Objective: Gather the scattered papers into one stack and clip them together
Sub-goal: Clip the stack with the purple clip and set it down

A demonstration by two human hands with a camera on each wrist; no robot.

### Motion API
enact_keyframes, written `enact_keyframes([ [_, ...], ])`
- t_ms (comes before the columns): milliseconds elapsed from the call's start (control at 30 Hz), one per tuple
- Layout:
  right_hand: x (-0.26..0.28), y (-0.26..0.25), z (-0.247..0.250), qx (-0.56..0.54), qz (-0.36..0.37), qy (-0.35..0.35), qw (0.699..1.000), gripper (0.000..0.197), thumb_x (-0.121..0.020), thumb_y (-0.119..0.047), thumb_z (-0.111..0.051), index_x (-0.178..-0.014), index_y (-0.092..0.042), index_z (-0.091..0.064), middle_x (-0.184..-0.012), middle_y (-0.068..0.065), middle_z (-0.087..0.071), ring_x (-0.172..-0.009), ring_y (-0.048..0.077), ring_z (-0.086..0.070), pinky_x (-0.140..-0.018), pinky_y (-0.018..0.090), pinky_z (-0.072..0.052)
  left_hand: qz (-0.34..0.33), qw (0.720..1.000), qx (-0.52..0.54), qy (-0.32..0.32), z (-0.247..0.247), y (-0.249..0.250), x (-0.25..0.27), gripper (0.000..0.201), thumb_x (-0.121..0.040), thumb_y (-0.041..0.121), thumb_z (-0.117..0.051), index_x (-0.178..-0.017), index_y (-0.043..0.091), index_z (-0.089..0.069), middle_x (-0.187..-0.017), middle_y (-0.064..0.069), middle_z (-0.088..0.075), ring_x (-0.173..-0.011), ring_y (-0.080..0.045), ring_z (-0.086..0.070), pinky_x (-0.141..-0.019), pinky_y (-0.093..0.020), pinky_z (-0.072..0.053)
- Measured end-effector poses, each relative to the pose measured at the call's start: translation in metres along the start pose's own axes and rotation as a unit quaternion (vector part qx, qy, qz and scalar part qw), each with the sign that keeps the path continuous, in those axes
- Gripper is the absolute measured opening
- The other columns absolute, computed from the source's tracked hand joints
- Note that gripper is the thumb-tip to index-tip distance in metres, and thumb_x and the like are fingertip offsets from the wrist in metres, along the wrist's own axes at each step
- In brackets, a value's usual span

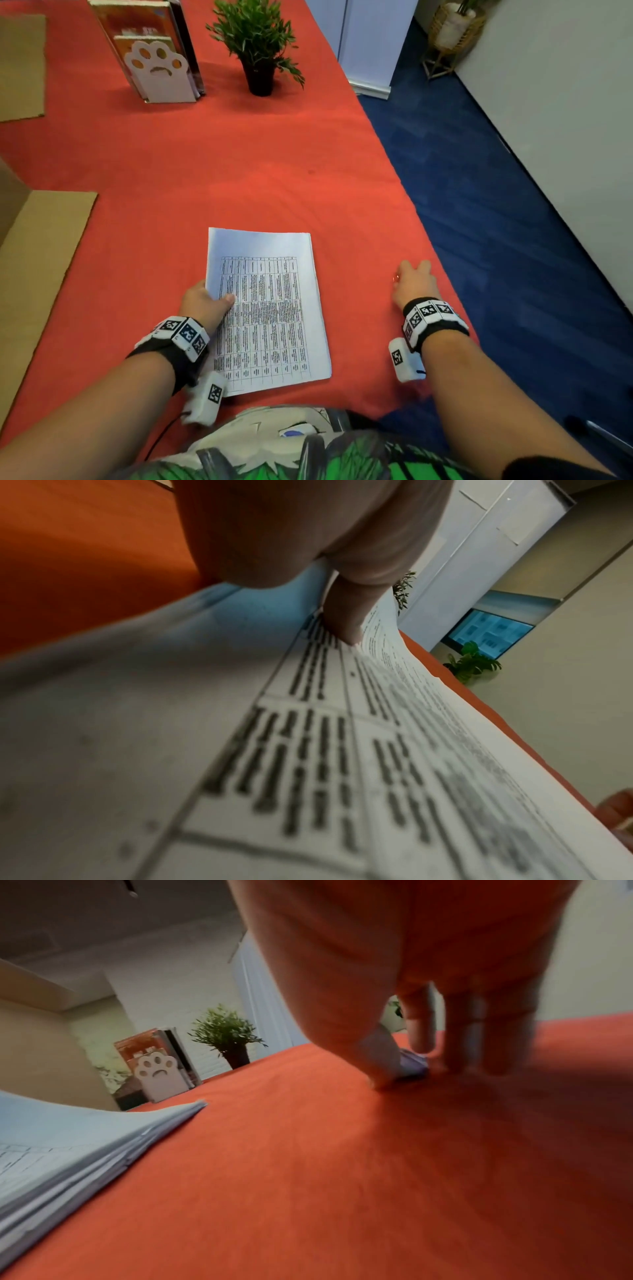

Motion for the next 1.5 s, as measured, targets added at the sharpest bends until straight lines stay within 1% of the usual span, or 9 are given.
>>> enact_keyframes([
  [200, 0.002, -0.030, 0.005, -0.142, 0.075, 0.020, 0.987, 0.016, -0.082, 0.002, -0.049, -0.090, -0.001, -0.063, -0.102, 0.020, -0.054, -0.086, 0.036, -0.061, -0.076, 0.032, -0.046, -0.002, 1.000, 0.001, -0.002, 0.001, 0.000, 0.000, 0.036, -0.082, 0.007, -0.067, -0.116, -0.001, -0.058, -0.092, -0.014, -0.065, -0.091, -0.035, -0.064, -0.082, -0.042, -0.052],
  [333, 0.013, -0.076, -0.002, -0.305, 0.103, -0.062, 0.945, 0.019, -0.076, 0.011, -0.056, -0.071, -0.004, -0.065, -0.052, -0.006, -0.058, -0.043, -0.012, -0.057, -0.048, 0.004, -0.043, -0.002, 1.000, 0.000, -0.001, 0.000, 0.002, 0.001, 0.035, -0.083, 0.006, -0.066, -0.116, 0.000, -0.058, -0.091, -0.012, -0.063, -0.085, -0.031, -0.061, -0.076, -0.036, -0.048],
  [533, 0.036, -0.141, -0.017, -0.374, 0.137, -0.160, 0.903, 0.037, -0.083, -0.015, -0.055, -0.046, -0.017, -0.057, -0.043, -0.010, -0.061, -0.050, 0.004, -0.058, -0.068, 0.030, -0.052, 0.005, 1.000, 0.002, -0.003, -0.001, 0.002, 0.002, 0.033, -0.083, 0.007, -0.065, -0.115, -0.001, -0.058, -0.082, -0.008, -0.063, -0.076, -0.027, -0.061, -0.060, -0.028, -0.046],
  [700, 0.033, -0.167, -0.025, -0.116, 0.234, -0.107, 0.959, 0.052, -0.088, -0.039, -0.045, -0.046, -0.008, -0.039, -0.056, 0.012, -0.045, -0.058, 0.029, -0.047, -0.056, 0.029, -0.036, 0.011, 1.000, 0.009, -0.004, -0.001, 0.000, 0.002, 0.036, -0.083, 0.007, -0.065, -0.117, -0.001, -0.057, -0.094, -0.017, -0.067, -0.081, -0.031, -0.063, -0.057, -0.027, -0.045],
  [933, 0.025, -0.173, -0.019, -0.169, 0.238, -0.113, 0.950, 0.028, -0.090, -0.020, -0.052, -0.113, -0.005, -0.054, -0.100, 0.015, -0.068, -0.097, 0.029, -0.061, -0.076, 0.026, -0.042, 0.008, 0.999, 0.030, -0.010, 0.002, -0.002, 0.004, 0.032, -0.083, 0.009, -0.066, -0.113, 0.003, -0.059, -0.097, -0.024, -0.068, -0.089, -0.038, -0.066, -0.063, -0.032, -0.052],
  [1033, 0.027, -0.185, 0.000, -0.301, 0.275, -0.115, 0.906, 0.016, -0.091, -0.006, -0.047, -0.096, -0.002, -0.061, -0.088, 0.006, -0.069, -0.093, 0.027, -0.066, -0.088, 0.036, -0.052, 0.003, 0.999, 0.042, -0.012, 0.006, -0.005, 0.009, 0.027, -0.082, 0.011, -0.068, -0.107, 0.004, -0.060, -0.091, -0.019, -0.067, -0.083, -0.034, -0.066, -0.063, -0.033, -0.052],
  [1167, 0.028, -0.204, 0.042, -0.376, 0.331, -0.031, 0.865, 0.016, -0.092, -0.001, -0.042, -0.098, -0.008, -0.056, -0.101, 0.017, -0.063, -0.071, 0.006, -0.061, -0.070, 0.002, -0.044, -0.010, 0.998, 0.065, -0.010, 0.016, -0.002, 0.016, 0.013, -0.081, 0.010, -0.069, -0.090, 0.011, -0.060, -0.084, -0.013, -0.066, -0.079, -0.032, -0.065, -0.068, -0.039, -0.056],
  [1333, 0.037, -0.225, 0.074, -0.371, 0.421, 0.050, 0.826, 0.014, -0.089, 0.004, -0.048, -0.099, 0.007, -0.058, -0.096, 0.009, -0.047, -0.076, -0.023, -0.052, -0.069, -0.001, -0.039, -0.033, 0.997, 0.066, -0.024, 0.024, 0.011, 0.027, 0.010, -0.081, 0.009, -0.069, -0.083, 0.009, -0.059, -0.077, -0.012, -0.055, -0.070, -0.024, -0.055, -0.066, -0.040, -0.055],
  [1500, 0.040, -0.230, 0.074, -0.345, 0.467, 0.083, 0.810, 0.009, -0.084, -0.003, -0.055, -0.089, 0.002, -0.061, -0.088, 0.006, -0.051, -0.076, -0.001, -0.057, -0.070, 0.013, -0.043, -0.048, 0.996, 0.073, -0.033, 0.027, 0.020, 0.034, 0.014, -0.082, 0.007, -0.067, -0.077, 0.016, -0.057, -0.071, -0.005, -0.052, -0.065, -0.019, -0.051, -0.059, -0.028, -0.047],
])
Point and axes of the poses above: each hand's wrist, its own x-axis away from the middle knuckle, its own z-axis out of the back of the hand, y = z × x, the point moved 6 cm from there along -x, towards the middle knuckle
